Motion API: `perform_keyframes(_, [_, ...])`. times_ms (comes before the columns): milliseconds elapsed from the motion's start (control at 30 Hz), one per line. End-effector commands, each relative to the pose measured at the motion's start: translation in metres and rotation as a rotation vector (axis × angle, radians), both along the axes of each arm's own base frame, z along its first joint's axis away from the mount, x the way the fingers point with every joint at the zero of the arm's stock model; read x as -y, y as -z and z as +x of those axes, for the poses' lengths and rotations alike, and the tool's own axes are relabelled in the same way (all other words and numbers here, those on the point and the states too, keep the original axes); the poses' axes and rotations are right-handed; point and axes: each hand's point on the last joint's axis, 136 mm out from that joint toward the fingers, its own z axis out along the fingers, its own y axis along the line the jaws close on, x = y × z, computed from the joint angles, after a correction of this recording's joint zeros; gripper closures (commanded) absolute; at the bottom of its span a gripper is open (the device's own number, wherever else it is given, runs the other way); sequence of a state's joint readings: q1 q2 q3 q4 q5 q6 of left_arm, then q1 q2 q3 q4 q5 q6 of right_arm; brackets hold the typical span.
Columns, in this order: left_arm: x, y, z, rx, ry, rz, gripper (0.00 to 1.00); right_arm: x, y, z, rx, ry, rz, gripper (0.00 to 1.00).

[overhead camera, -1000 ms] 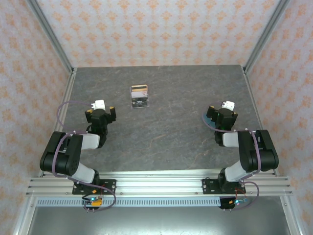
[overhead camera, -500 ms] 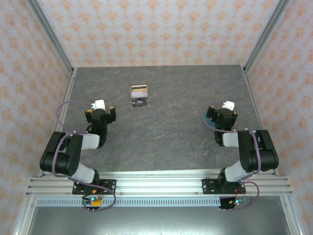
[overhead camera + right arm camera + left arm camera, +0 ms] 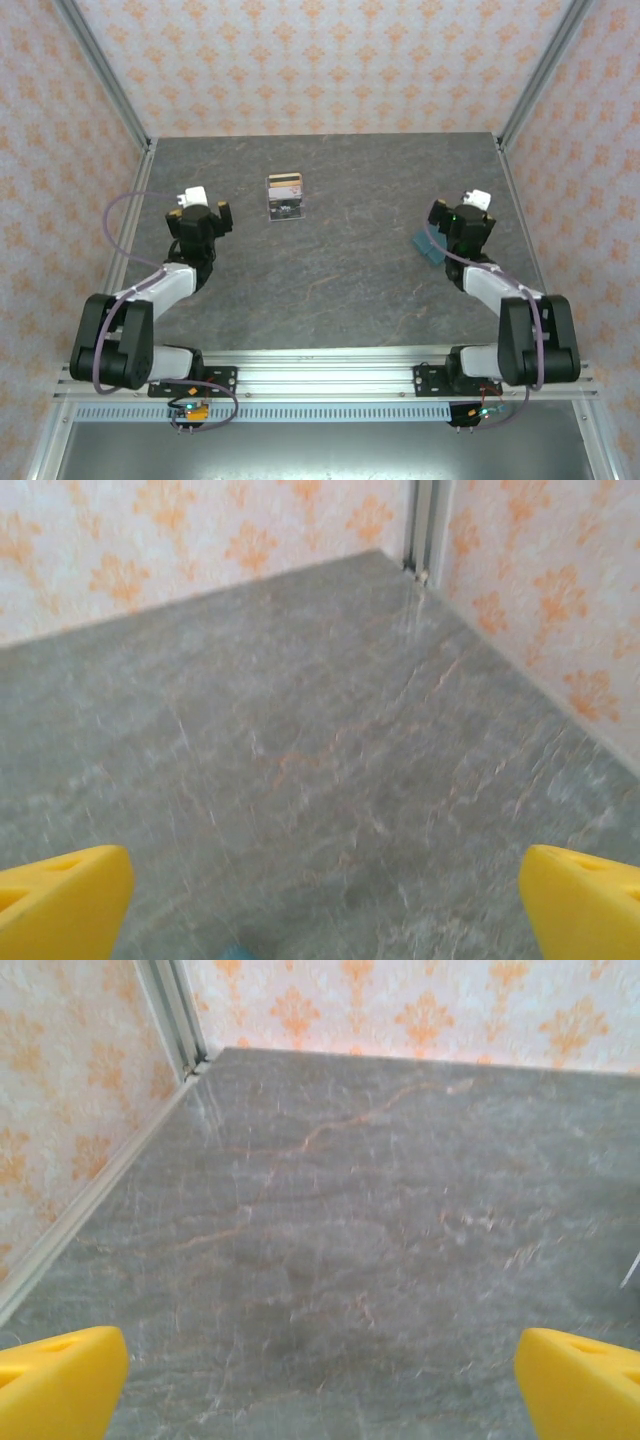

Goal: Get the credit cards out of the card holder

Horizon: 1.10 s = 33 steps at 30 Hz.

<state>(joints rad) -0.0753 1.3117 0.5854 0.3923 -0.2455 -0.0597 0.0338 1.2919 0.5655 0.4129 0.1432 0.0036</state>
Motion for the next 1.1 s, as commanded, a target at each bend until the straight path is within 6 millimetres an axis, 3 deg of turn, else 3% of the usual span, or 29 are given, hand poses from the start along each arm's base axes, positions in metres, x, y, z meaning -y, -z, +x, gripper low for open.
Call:
perform_keyframes(0, [-0.009, 0.000, -0.016, -0.122, -0.062, -0.035, 0.00, 0.013, -0.007, -0.018, -0.114, 0.107, 0.038, 0.01])
perform_keyframes(100, [-0.004, -0.015, -0.022, -0.134, -0.059, -0.102, 0.00, 0.011, -0.012, -0.027, -0.201, 0.140, 0.115, 0.01])
perform_keyframes(233, [0.008, -0.029, -0.032, -0.125, -0.021, -0.182, 0.00, -0.003, 0.000, -0.038, -0.311, 0.137, 0.242, 0.01])
perform_keyframes(367, [0.010, -0.043, -0.042, -0.098, -0.012, -0.212, 0.00, -0.029, 0.026, -0.041, -0.462, 0.079, 0.380, 0.04])
perform_keyframes(500, [0.010, -0.053, -0.047, -0.079, -0.025, -0.241, 0.00, -0.030, 0.051, -0.041, -0.536, 0.128, 0.419, 0.07])
perform_keyframes(733, [0.019, -0.049, -0.042, -0.125, 0.011, -0.270, 0.00, -0.034, 0.085, -0.025, -0.650, 0.153, 0.442, 0.15])
perform_keyframes(900, [0.028, -0.043, -0.038, -0.149, 0.057, -0.292, 0.00, -0.032, 0.097, -0.007, -0.686, 0.170, 0.427, 0.17])
perform_keyframes(1067, [0.034, -0.037, -0.035, -0.184, 0.068, -0.333, 0.00, -0.044, 0.119, 0.000, -0.758, 0.142, 0.468, 0.25])
